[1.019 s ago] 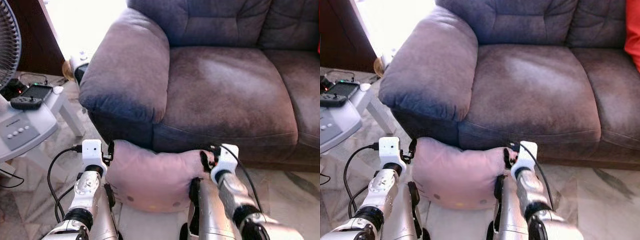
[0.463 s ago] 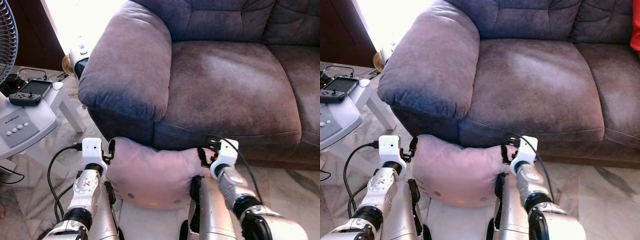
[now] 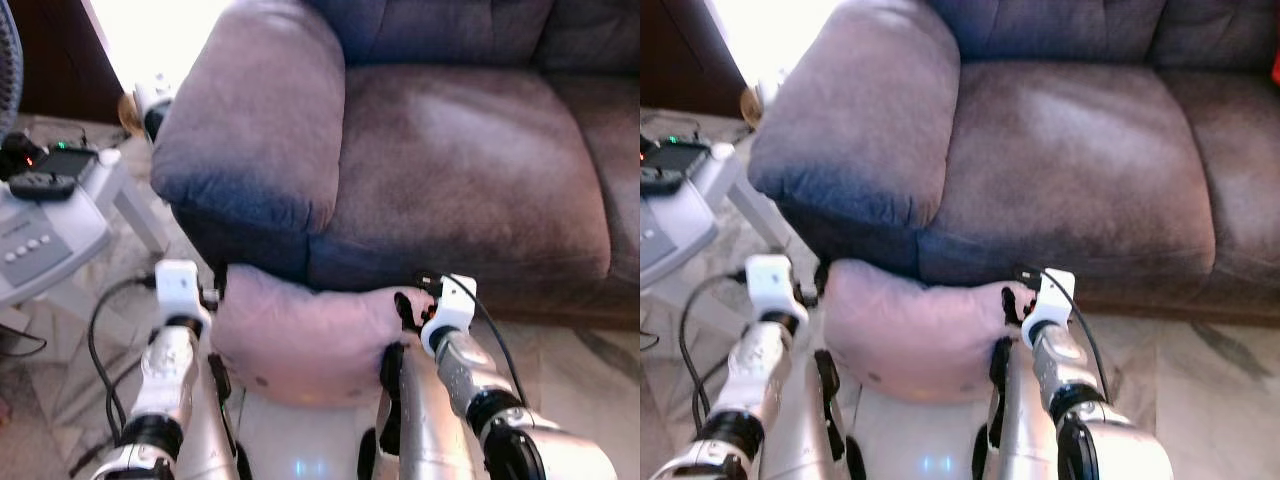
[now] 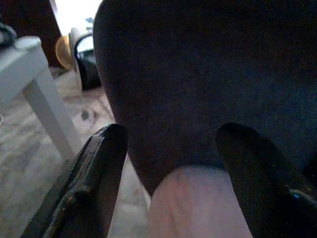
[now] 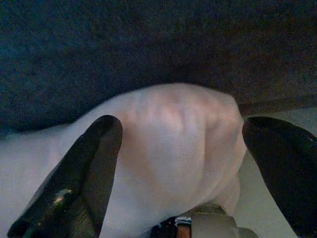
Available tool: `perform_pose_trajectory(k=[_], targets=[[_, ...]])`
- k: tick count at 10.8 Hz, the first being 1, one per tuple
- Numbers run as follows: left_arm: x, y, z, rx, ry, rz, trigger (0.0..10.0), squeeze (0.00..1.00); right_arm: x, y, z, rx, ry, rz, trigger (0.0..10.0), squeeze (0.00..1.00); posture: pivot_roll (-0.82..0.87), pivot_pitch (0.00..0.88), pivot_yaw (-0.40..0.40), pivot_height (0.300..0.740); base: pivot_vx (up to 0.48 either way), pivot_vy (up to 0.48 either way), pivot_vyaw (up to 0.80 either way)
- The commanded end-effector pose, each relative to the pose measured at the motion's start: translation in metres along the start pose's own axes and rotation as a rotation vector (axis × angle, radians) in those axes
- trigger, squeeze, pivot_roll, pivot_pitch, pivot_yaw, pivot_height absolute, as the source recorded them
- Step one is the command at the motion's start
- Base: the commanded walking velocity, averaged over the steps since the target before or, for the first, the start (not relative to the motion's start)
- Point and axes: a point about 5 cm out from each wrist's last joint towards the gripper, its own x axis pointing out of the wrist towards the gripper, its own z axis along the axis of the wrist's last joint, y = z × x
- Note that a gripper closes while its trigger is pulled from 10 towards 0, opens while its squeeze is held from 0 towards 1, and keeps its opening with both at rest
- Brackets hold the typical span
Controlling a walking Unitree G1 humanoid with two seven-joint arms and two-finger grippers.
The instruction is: Move the pillow to the sofa from floor
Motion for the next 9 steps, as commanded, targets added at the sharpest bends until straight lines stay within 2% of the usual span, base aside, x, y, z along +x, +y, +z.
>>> perform_pose_trajectory(k=[1, 3, 5, 6, 9], targets=[[-0.003, -0.001, 0.002, -0.002, 0.000, -0.011, 10.0, 0.00, -0.002, -0.004, -0.005, 0.004, 0.011, -0.006, 10.0, 0.00, 0.14, 0.268, -0.053, 0.473, 0.000, 0.000, 0.00], [-0.002, -0.004, 0.022, -0.014, -0.059, -0.031, 10.0, 0.00, -0.004, -0.007, -0.009, -0.030, 0.011, -0.020, 10.0, 0.00, 0.15, 0.308, -0.051, 0.473, 0.000, 0.000, 0.00], [-0.005, -0.007, 0.035, -0.017, -0.085, -0.044, 10.0, 0.00, -0.005, -0.006, -0.011, 0.001, -0.008, -0.010, 10.0, 0.00, 0.16, 0.333, -0.054, 0.473, 0.000, 0.000, 0.00], [-0.005, -0.008, 0.045, -0.008, -0.106, -0.049, 10.0, 0.00, -0.004, -0.001, -0.008, 0.022, -0.033, 0.021, 10.0, 0.00, 0.16, 0.337, -0.057, 0.473, 0.000, 0.000, 0.00], [-0.003, -0.011, 0.070, -0.055, -0.157, -0.046, 10.0, 0.00, -0.003, 0.004, 0.000, 0.039, -0.098, 0.084, 10.0, 0.00, 0.17, 0.337, -0.061, 0.473, 0.000, 0.000, 0.00]])
